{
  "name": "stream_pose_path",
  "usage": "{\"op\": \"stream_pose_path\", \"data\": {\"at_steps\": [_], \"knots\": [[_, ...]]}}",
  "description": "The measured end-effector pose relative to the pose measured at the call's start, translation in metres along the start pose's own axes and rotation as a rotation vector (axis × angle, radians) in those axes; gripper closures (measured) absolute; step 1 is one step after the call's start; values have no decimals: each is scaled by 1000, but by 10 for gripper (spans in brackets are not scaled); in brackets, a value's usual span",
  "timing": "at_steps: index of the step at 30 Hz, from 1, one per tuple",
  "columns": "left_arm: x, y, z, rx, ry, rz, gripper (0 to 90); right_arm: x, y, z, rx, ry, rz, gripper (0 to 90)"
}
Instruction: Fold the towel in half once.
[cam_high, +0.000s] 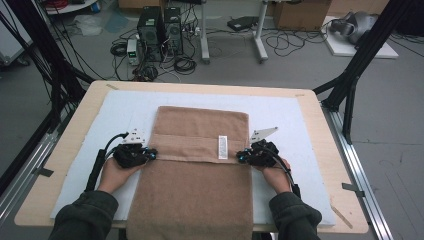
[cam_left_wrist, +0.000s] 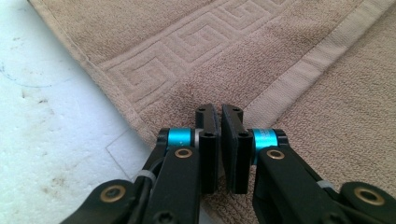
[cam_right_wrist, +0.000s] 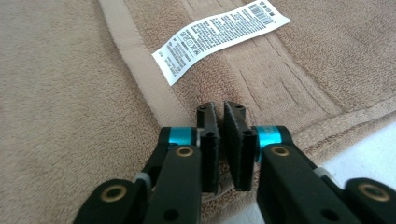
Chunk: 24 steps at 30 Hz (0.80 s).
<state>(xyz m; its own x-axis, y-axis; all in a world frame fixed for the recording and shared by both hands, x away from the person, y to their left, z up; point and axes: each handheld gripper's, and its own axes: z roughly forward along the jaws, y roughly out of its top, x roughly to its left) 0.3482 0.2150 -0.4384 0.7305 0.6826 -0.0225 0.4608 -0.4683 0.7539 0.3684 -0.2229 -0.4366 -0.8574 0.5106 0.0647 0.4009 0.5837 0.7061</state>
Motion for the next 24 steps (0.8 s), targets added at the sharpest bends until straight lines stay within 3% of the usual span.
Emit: {"op": "stream_pose_path", "data": {"at_steps": [7, 10, 13, 16, 22, 24], "knots": [[0, 3, -18, -73, -22, -25, 862, 1, 3, -15, -62, 24, 10, 862], [-6, 4, -28, -75, -28, -15, 863, 4, 6, -22, -73, 32, 2, 862], [-19, 3, -42, -84, -34, 23, 863, 13, 7, -31, -80, 46, -16, 862], [-32, -5, -56, -110, -46, 21, 863, 26, 7, -43, -92, 57, -46, 861], [-67, -31, -89, -118, -90, 24, 863, 56, -1, -68, -124, 122, -94, 863], [-79, -40, -98, -118, -112, 32, 861, 67, -8, -73, -125, 179, -91, 862]]}}
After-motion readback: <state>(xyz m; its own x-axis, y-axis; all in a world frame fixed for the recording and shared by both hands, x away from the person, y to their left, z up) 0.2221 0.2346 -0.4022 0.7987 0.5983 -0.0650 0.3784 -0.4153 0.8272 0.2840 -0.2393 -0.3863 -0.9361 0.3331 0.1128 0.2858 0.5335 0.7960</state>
